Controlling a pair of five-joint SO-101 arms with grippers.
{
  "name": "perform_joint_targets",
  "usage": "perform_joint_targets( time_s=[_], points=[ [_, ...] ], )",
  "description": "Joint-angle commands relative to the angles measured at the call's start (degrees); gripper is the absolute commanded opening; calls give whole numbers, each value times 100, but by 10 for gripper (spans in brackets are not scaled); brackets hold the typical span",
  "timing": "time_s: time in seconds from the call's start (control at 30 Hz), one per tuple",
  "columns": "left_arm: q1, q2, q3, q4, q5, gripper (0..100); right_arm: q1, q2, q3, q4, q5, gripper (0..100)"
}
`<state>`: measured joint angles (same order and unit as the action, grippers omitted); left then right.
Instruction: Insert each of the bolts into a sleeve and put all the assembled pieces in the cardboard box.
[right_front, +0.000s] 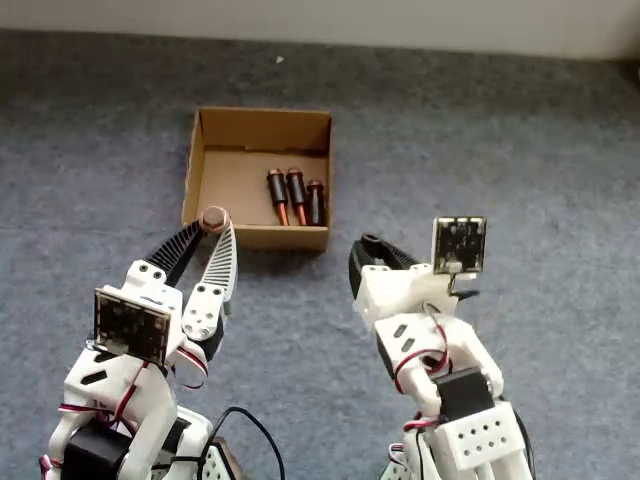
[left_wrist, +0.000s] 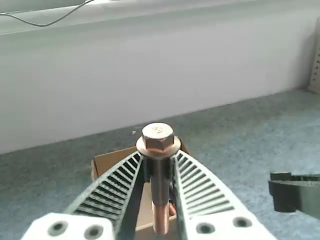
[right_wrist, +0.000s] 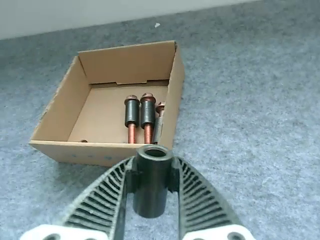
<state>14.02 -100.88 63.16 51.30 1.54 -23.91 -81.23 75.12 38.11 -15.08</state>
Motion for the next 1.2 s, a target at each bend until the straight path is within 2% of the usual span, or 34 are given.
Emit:
perform_joint_targets(
  time_s=[0.0, 0.1, 0.27, 0.53, 0.77, 1.03, 1.17],
  points=[
    [541, -22, -92, -360, 237, 6, -198, -787, 119, -13, 193, 5],
    [884, -48, -119, -571, 237, 6, -356, -1402, 453, -22, 818, 5],
    [1226, -4, -514, -668, 237, 6, -804, -2466, 1033, -22, 1433, 5],
    [1763, -4, -637, -642, 264, 6, -1235, -2404, 1235, -22, 2110, 5],
    [2009, -40, -444, -651, 264, 6, -1938, -2404, 1244, -40, 2989, 5],
    [2000, -48, -110, -651, 281, 6, -2000, -2404, 1244, -822, 3068, 5],
    [1956, -48, -110, -651, 563, 6, -2000, -2404, 1253, -1042, 3068, 5]
  ],
)
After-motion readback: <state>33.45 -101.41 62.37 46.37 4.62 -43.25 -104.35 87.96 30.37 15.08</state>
